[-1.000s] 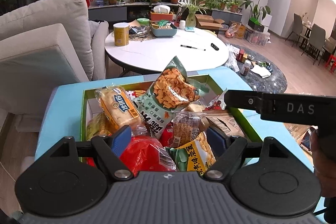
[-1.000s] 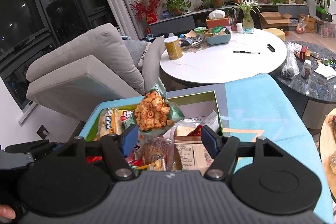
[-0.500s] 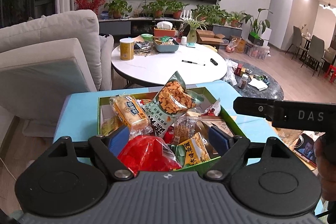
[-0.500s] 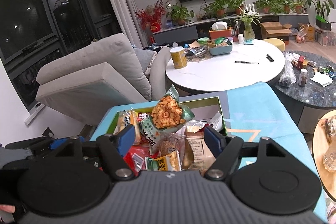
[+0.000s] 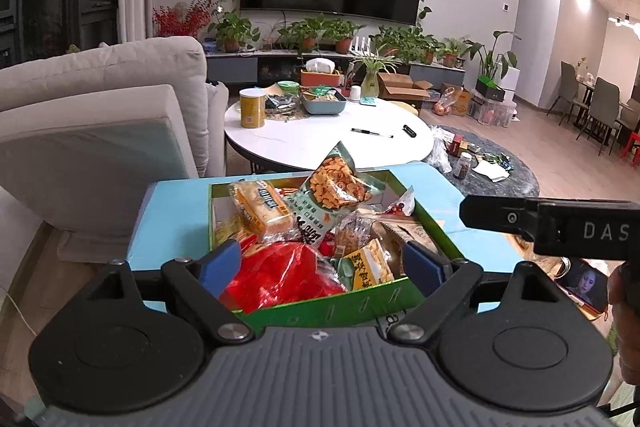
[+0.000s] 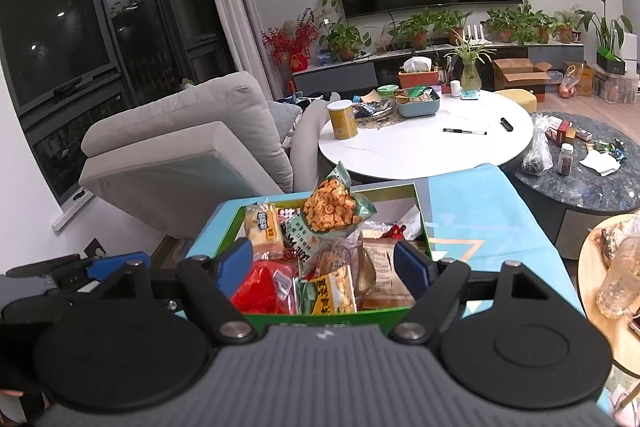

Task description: Organize snacks

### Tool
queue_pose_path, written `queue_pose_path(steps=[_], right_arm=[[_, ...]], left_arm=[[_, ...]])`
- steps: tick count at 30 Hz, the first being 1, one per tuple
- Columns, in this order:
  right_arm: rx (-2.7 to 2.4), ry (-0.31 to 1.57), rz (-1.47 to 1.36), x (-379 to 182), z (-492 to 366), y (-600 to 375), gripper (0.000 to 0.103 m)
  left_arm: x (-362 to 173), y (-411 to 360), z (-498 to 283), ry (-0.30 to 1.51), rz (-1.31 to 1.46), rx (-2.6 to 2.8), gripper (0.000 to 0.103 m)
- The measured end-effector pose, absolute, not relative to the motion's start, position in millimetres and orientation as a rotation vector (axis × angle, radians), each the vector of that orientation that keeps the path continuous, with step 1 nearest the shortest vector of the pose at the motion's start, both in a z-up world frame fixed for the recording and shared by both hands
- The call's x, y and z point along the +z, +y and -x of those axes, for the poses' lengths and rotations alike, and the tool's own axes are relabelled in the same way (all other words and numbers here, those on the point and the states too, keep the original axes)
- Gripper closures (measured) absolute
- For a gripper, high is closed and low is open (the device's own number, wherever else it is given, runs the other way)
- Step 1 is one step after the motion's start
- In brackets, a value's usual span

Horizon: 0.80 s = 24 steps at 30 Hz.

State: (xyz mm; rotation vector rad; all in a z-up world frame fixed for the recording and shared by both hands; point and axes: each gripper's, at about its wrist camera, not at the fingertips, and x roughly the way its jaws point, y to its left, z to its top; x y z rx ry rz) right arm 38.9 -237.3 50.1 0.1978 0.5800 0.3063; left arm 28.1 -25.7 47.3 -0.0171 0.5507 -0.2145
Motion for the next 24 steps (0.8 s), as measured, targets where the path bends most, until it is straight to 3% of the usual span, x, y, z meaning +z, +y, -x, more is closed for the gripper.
queue_pose_path(steps=[16,24], right_arm=[[0.301,0.634,-0.189,31.4,-5.3,-229.3,0.017],[0.277,0.659,-0.2,23.4,0.2,-231.4,0.017]], left_arm=[[28.6,-10.4,-1.0,0.583,0.043,-0.185,0.016],[18.0,-12.1,3.5,0.597,0.013,-0.151,0.01]])
